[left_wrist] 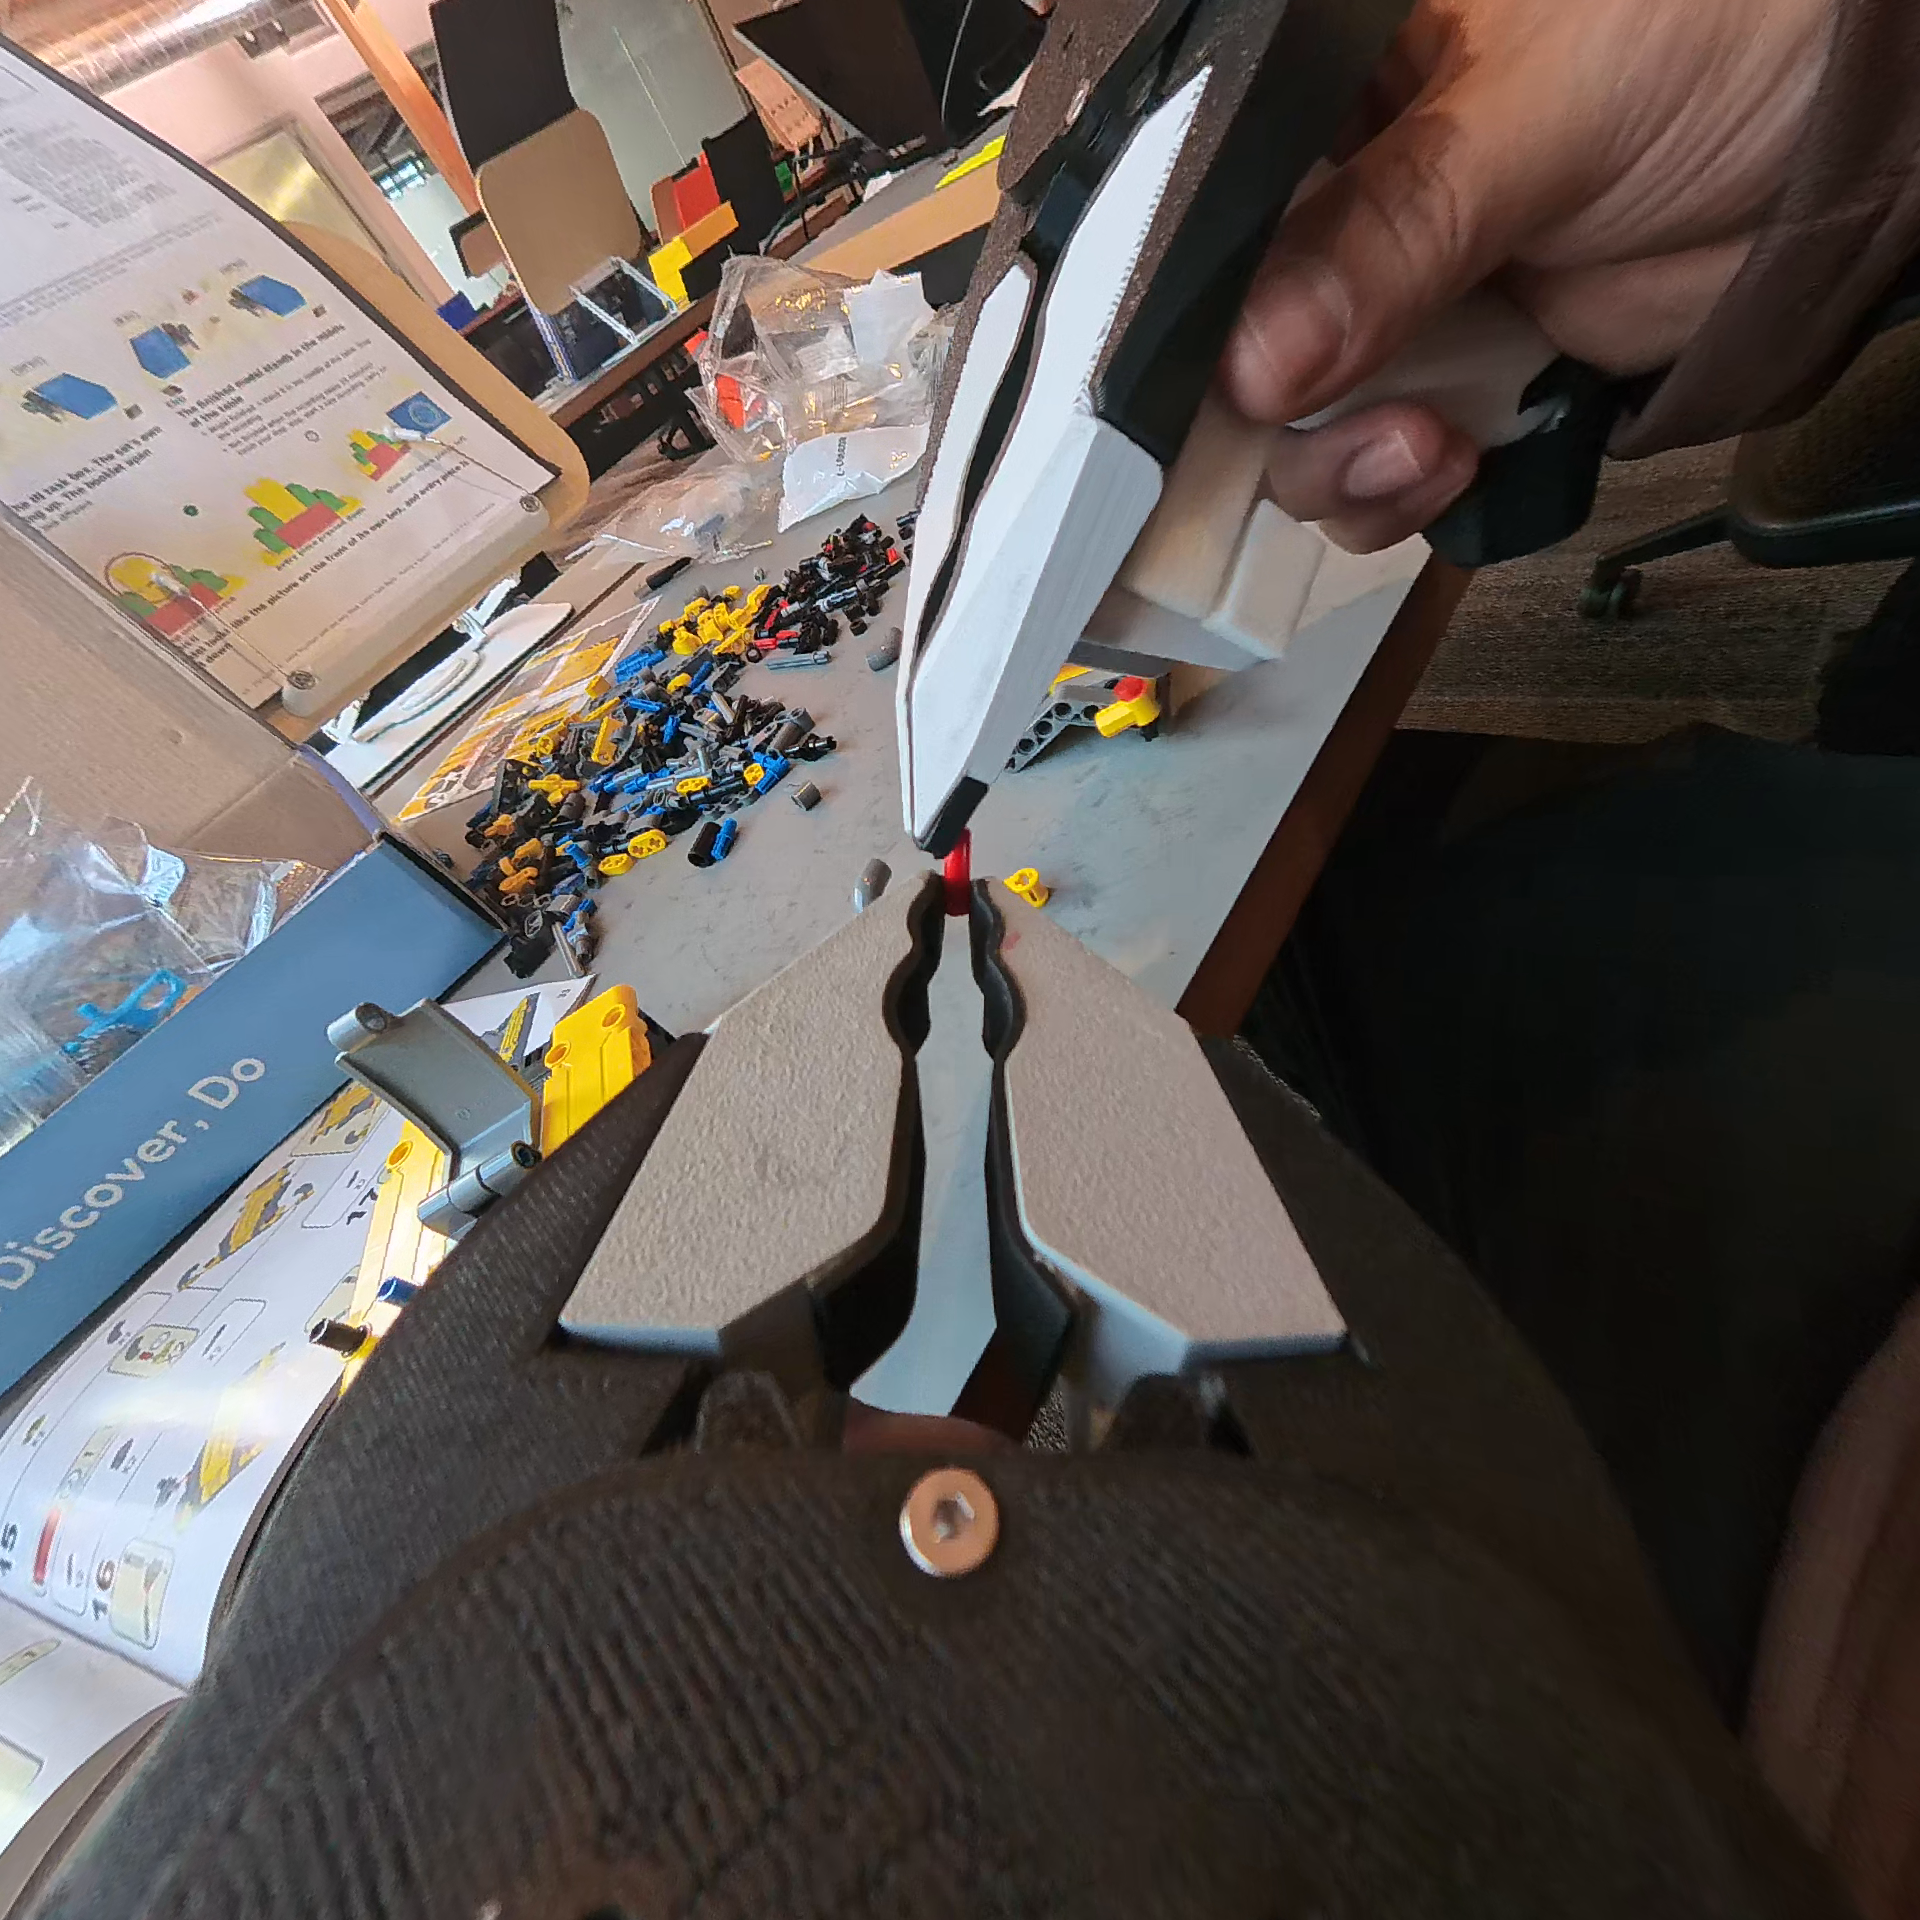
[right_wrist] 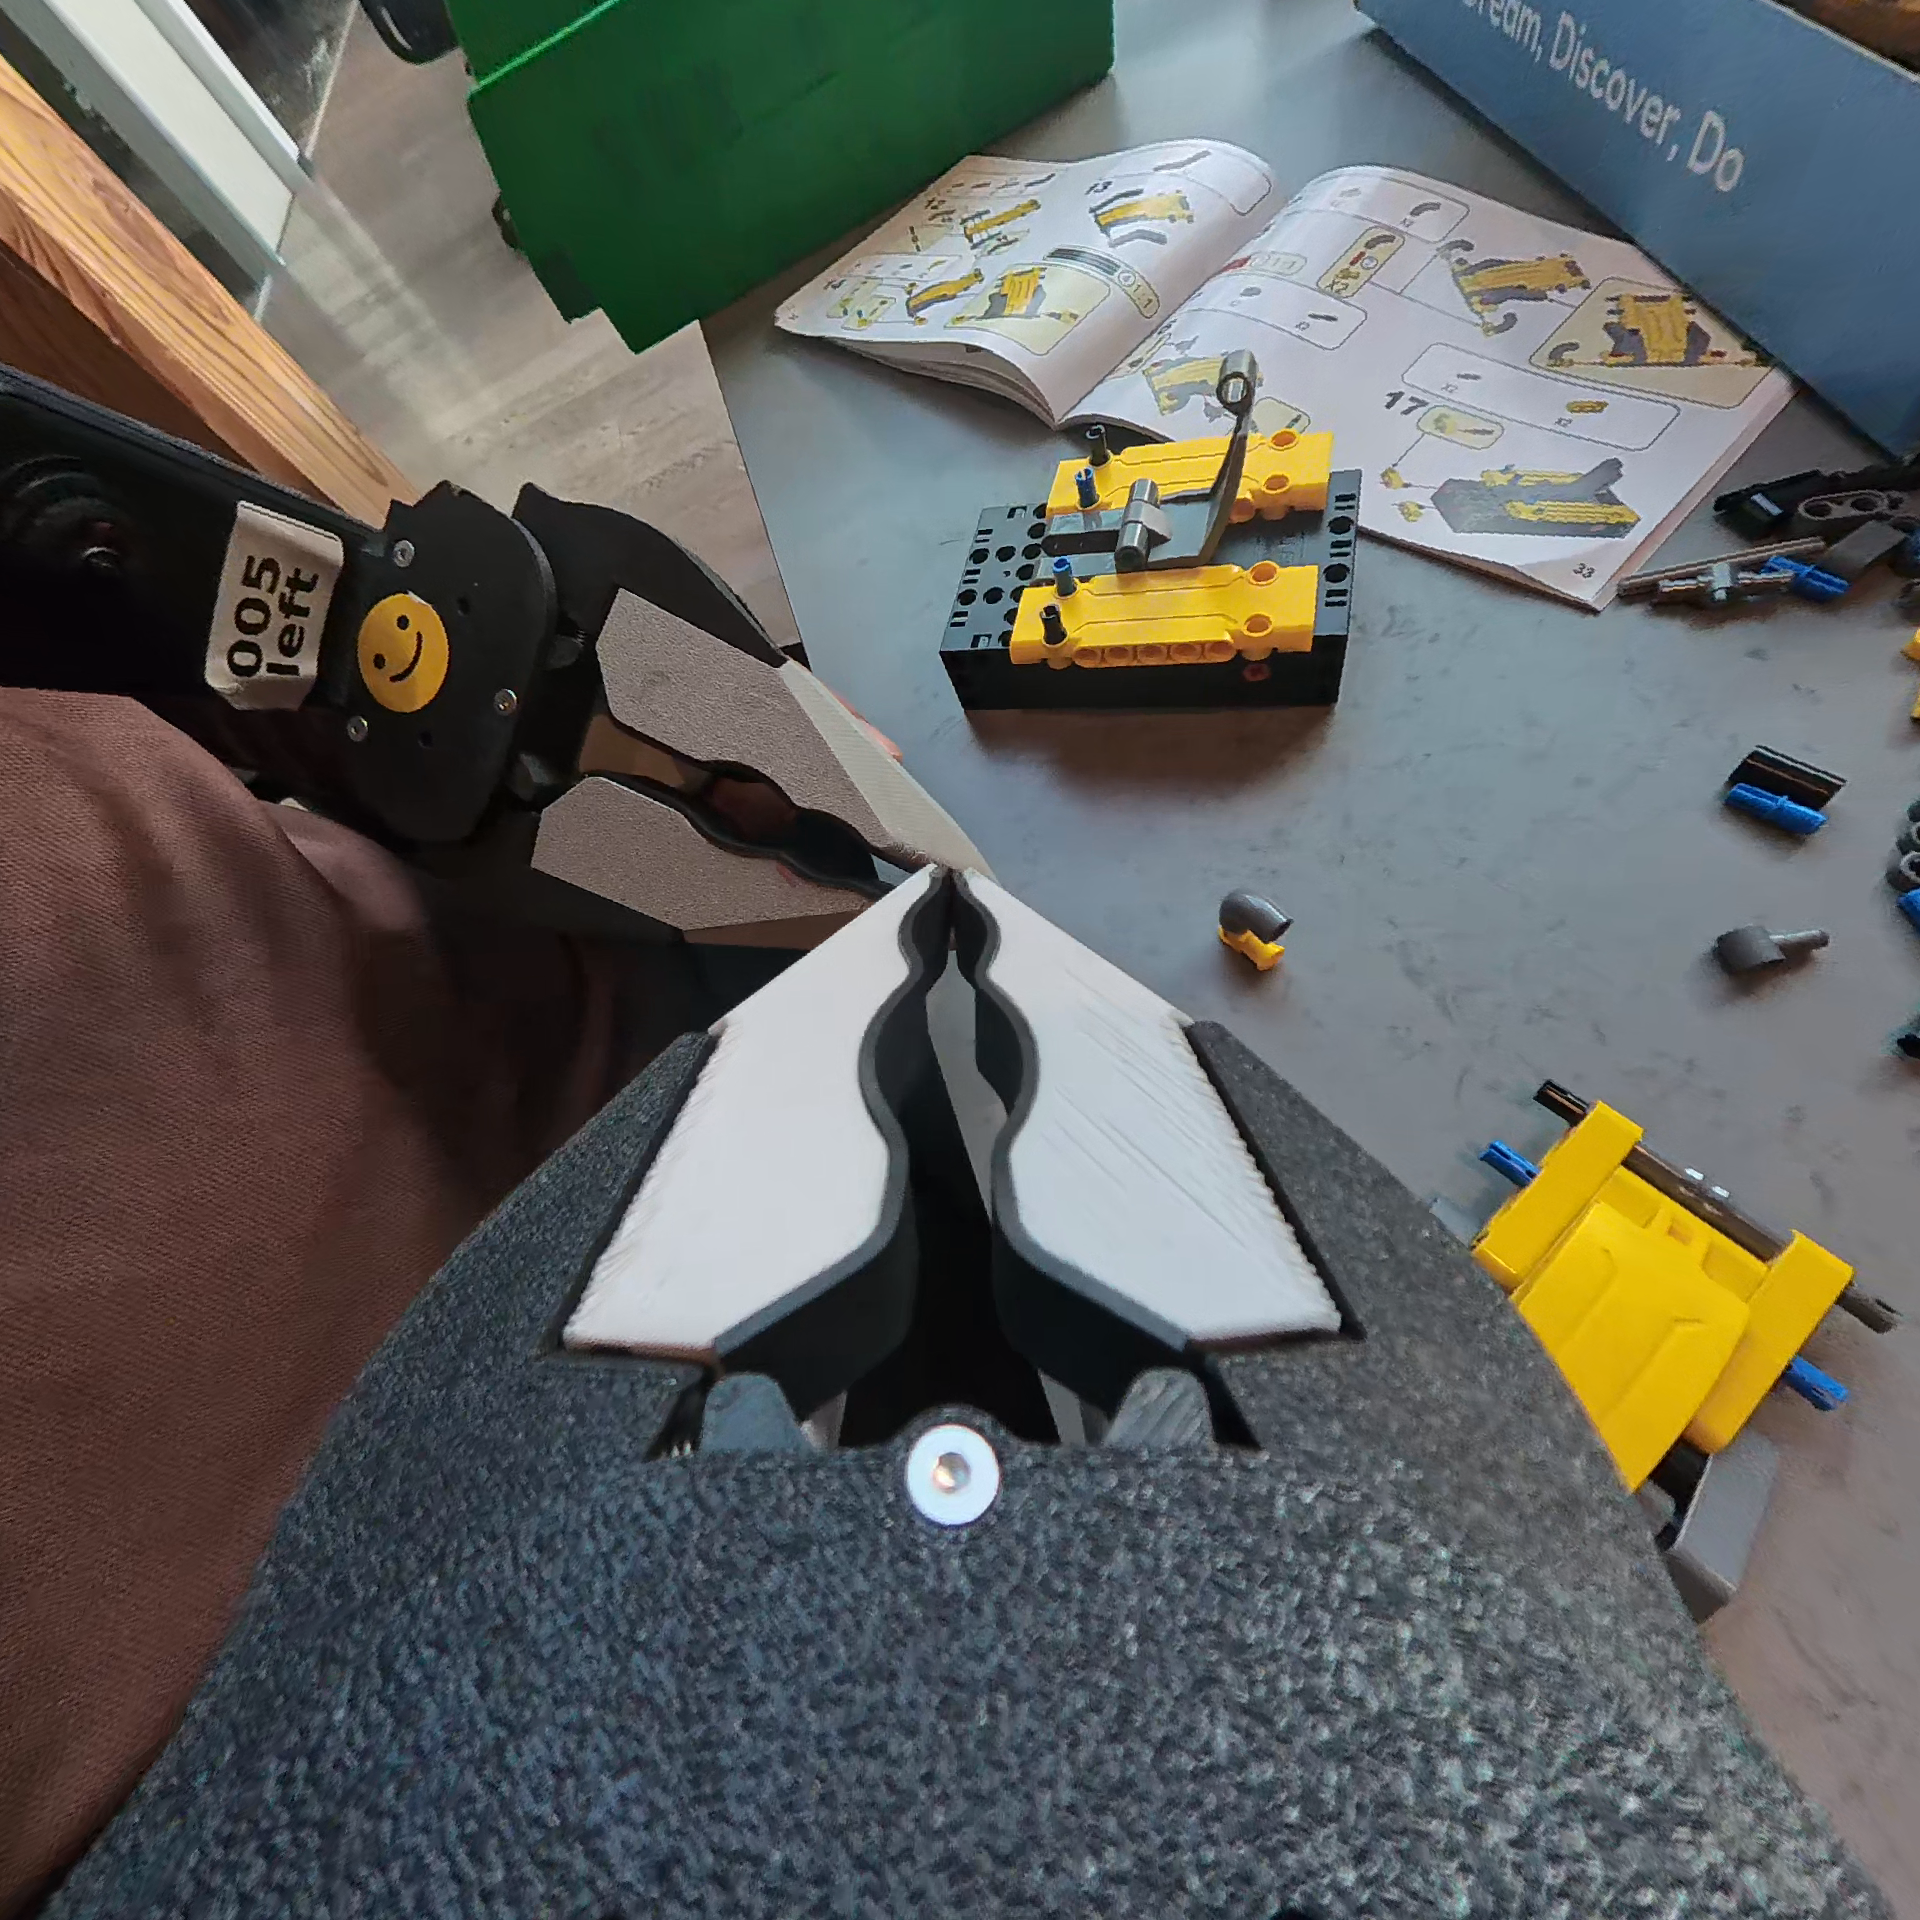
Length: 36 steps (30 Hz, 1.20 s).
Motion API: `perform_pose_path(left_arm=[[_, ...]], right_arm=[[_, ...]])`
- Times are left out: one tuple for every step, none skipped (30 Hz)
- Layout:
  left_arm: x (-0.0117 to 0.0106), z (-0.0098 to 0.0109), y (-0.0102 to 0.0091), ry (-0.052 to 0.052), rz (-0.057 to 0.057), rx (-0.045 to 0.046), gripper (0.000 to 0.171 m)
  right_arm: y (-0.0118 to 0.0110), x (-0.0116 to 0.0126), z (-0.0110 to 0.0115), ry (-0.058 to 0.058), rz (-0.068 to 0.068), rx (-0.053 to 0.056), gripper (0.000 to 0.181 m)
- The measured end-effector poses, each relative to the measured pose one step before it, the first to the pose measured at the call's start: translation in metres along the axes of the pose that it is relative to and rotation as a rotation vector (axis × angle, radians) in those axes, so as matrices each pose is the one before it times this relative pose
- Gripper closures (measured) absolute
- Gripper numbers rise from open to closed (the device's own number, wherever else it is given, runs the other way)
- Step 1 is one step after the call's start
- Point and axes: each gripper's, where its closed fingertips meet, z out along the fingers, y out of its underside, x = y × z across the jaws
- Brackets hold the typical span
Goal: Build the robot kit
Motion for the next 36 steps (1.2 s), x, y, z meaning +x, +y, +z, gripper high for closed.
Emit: perform_pose_path(left_arm=[[0.00005, 0.00003, 0.00016, 0.0003, -0.0016, -0.001, 0.17], [-0.00011, -0.00008, 0.00002, -0.0003, -0.0001, 0.00028, 0.17], [-0.00038, -0.00001, -0.00002, -0.0025, 0.0011, 0.00093, 0.17], [-0.00069, -0.00013, 0.00003, -0.0034, 0.0002, -0.00009, 0.169], [-0.00094, -0.00016, 0.00007, -0.0035, -0.001, -0.00006, 0.17], [-0.00099, 0.00001, 0.00026, -0.0036, -0.0015, -0.00078, 0.17], [-0.00117, -0.00001, 0.00049, -0.0044, -0.0013, -0.00149, 0.169], [-0.00123, -0.00003, 0.00039, -0.0047, -0.0015, -0.00142, 0.169], [-0.00088, -0.00001, 0.00017, -0.0026, -0.0016, -0.00082, 0.169], [-0.0007, -0.00009, -0.00013, -0.003, -0.001, 0.00075, 0.17], [-0.00076, -0.00015, -0.00028, -0.004, 0.0007, 0.00137, 0.17], [-0.00042, 0.00001, 0.00016, -0.0034, 0.0029, -0.00047, 0.17], [-0.00015, 0.00001, 0.00036, -0.0023, 0.0045, -0.00208, 0.17], [-0.00017, -0.00012, 0.00014, -0.0033, 0.0061, -0.00007, 0.17], [-0.00005, 0.00001, 0.00007, -0.0035, 0.0072, 0.00021, 0.17], [0.00006, -0.00012, -0.00015, -0.0029, 0.0069, 0.0004, 0.17], [0.0003, 0.00001, -0.0004, -0.0014, 0.0059, 0.00133, 0.17], [0.00051, 0.00007, -0.00034, -0.0004, 0.0047, 0.00074, 0.17], [0.0005, -0.00001, -0.00026, 0.0006, 0.0042, 0.0009, 0.17], [0.00033, -0.00011, -0.00031, -0.0002, 0.0034, 0.00117, 0.17], [0.00009, -0.00006, -0.00007, -0.0008, 0.0017, 0.00027, 0.17], [0.00001, -0.00019, -0.00029, -0.0003, -0.0006, 0.00079, 0.17], [0.00017, -0.00004, -0.0003, 0.0015, -0.0019, 0.00144, 0.17], [0.0, -0.00014, -0.00014, 0.0003, -0.001, 0.00103, 0.17], [0.00043, -0.00003, -0.00026, 0.002, 0.0014, 0.00211, 0.17], [0.00089, -0.00017, -0.0003, 0.0037, 0.0021, 0.00154, 0.17], [0.00047, -0.00002, -0.00013, 0.0004, 0.0019, 0.00063, 0.17], [0.00048, -0.00007, -0.00029, 0.0009, 0.0014, 0.0005, 0.17], [0.0004, -0.00012, -0.00034, 0.0018, 0.0, 0.00143, 0.17], [0.00026, -0.00002, -0.00022, 0.0018, -0.0013, 0.00033, 0.17], [0.00019, -0.00007, 0.0, 0.0011, -0.0011, -0.00063, 0.17], [-0.00015, 0.00015, 0.00032, -0.0006, -0.0019, -0.00203, 0.17], [-0.00001, -0.00001, 0.00005, 0.0017, -0.0048, -0.00069, 0.17], [-0.00002, 0.0, -0.00005, 0.0037, -0.0109, -0.00064, 0.17], [-0.00003, -0.00009, -0.00032, 0.0053, -0.0176, 0.00068, 0.17], [0.0004, -0.00012, -0.00048, 0.0094, -0.0213, 0.00228, 0.169]], right_arm=[[0.00011, 0.00003, 0.00008, 0.0002, 0.0001, 0.0008, 0.181], [-0.00013, 0.0001, -0.00004, 0.0001, 0.0021, 0.002, 0.181], [-0.00048, 0.00022, -0.00023, -0.0008, 0.0041, 0.004, 0.181], [-0.00087, -0.00004, -0.00064, -0.0028, 0.0043, 0.0053, 0.181], [-0.00083, 0.00066, -0.00105, 0.0006, 0.0042, 0.0052, 0.18], [-0.00095, 0.00147, -0.00125, 0.0049, 0.0043, 0.0054, 0.179], [-0.00083, 0.00137, -0.00127, 0.0037, 0.0052, 0.005, 0.177], [-0.00054, 0.00073, -0.00111, -0.0006, 0.0076, 0.0042, 0.177], [-0.00044, -0.00006, -0.00068, -0.0056, 0.0099, 0.0039, 0.176], [-0.00027, -0.00043, -0.0001, -0.0065, 0.0089, 0.0036, 0.174], [0.00004, -0.00043, 0.00028, -0.0044, 0.0047, 0.0008, 0.174], [0.00072, -0.00054, 0.0006, -0.0023, -0.0008, -0.0033, 0.173], [0.0011, -0.00056, 0.00087, -0.0013, -0.0036, -0.007, 0.174], [0.00107, -0.00048, 0.00088, -0.0007, -0.0036, -0.007, 0.172], [0.00076, -0.00072, 0.00083, -0.0029, -0.0016, -0.0044, 0.172], [0.00055, -0.00078, 0.00066, -0.0042, 0.0008, -0.0026, 0.172], [0.00026, -0.00014, 0.00041, -0.0012, 0.0006, -0.0003, 0.172], [0.00005, 0.00001, 0.00012, 0.0003, -0.0003, 0.0002, 0.171], [-0.00012, 0.00023, -0.00022, 0.001, -0.0007, 0.0011, 0.171], [-0.00042, 0.00015, -0.00047, 0.0011, -0.001, 0.0023, 0.171], [-0.00016, -0.00009, -0.00029, -0.0014, -0.0014, 0.0008, 0.171], [0.00038, 0.00002, -0.00014, 0.0, -0.0014, -0.0027, 0.172], [0.00038, 0.00054, -0.00003, 0.0039, -0.0025, -0.0017, 0.171], [0.00007, 0.00023, 0.00017, 0.0033, -0.0039, 0.0004, 0.171], [-0.00005, -0.00036, 0.00022, 0.001, -0.0045, 0.0001, 0.171], [-0.00001, -0.0004, 0.00039, 0.0009, -0.0053, -0.0011, 0.172], [0.00057, -0.00002, 0.00057, 0.0024, -0.0048, -0.0052, 0.173], [0.00111, 0.00033, 0.0007, 0.0049, -0.0051, -0.0078, 0.173], [0.00112, 0.00026, 0.00069, 0.0038, -0.0056, -0.0069, 0.173], [0.00061, -0.00018, 0.0005, 0.0019, -0.0051, -0.0038, 0.173], [0.00001, -0.00031, 0.00016, 0.0021, -0.0084, -0.0004, 0.175], [-0.00019, -0.0004, 0.00009, 0.0027, -0.0114, -0.0005, 0.177], [0.00008, 0.00032, 0.00004, 0.0084, -0.0135, -0.0037, 0.177], [-0.0001, 0.00022, -0.00017, 0.0084, -0.0151, -0.004, 0.177], [-0.00015, 0.00003, -0.00026, 0.0073, -0.0139, -0.0034, 0.177], [0.00014, 0.00004, -0.00055, 0.0051, -0.0122, -0.0062, 0.177]])
